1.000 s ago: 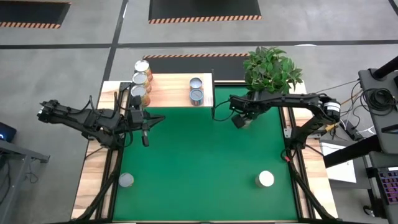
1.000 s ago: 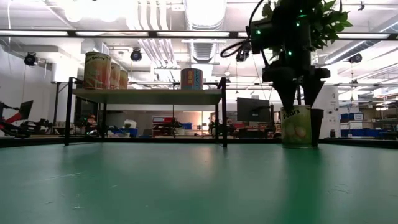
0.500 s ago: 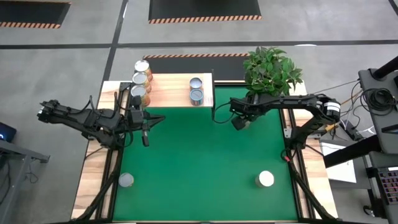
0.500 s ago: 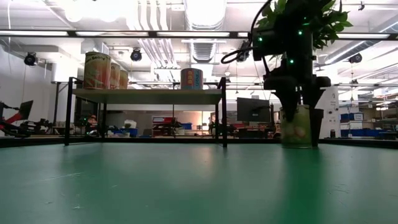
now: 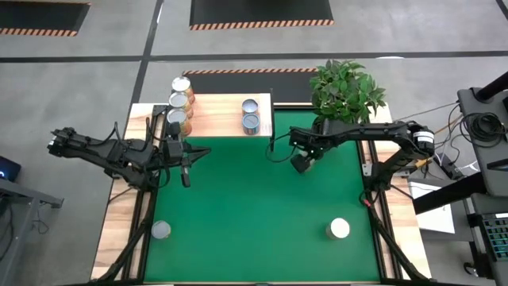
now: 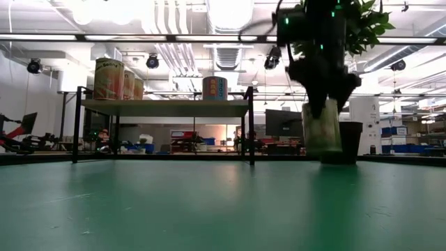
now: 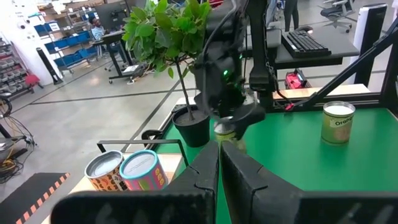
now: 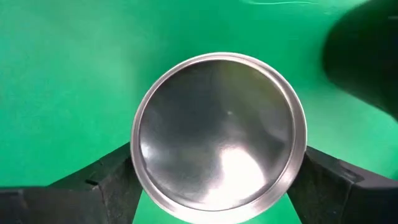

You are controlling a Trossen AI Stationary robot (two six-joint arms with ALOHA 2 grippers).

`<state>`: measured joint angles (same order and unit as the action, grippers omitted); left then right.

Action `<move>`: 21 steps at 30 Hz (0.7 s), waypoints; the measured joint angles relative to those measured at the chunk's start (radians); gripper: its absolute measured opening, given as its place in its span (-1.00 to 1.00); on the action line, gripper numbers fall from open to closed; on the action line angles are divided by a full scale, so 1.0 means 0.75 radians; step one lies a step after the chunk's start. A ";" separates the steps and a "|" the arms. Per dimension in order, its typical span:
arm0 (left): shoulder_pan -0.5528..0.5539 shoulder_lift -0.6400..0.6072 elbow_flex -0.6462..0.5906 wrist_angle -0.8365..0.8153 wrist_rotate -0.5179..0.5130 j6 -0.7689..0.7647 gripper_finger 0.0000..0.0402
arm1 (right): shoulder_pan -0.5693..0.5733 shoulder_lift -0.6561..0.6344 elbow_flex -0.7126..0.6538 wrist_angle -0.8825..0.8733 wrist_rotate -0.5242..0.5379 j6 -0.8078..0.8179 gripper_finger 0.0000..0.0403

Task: Pick and place cans onto a shelf
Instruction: Put the top right light green can on the shelf

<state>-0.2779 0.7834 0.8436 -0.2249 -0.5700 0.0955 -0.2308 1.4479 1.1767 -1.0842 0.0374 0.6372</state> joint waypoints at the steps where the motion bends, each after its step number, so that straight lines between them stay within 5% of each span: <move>1: 0.000 0.001 0.000 0.000 0.000 0.002 -1.00 | 0.021 0.000 0.027 -0.022 -0.016 -0.007 0.54; 10: 0.000 0.001 -0.001 -0.001 0.000 0.014 -1.00 | 0.225 0.016 0.310 -0.068 -0.108 -0.191 0.49; 21: 0.000 -0.039 -0.034 0.010 0.004 0.078 -1.00 | 0.281 0.218 0.788 -0.130 -0.013 -0.409 0.50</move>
<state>-0.2779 0.7538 0.8180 -0.2172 -0.5667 0.1539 -0.0196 1.6117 1.7674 -1.1819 0.0273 0.3308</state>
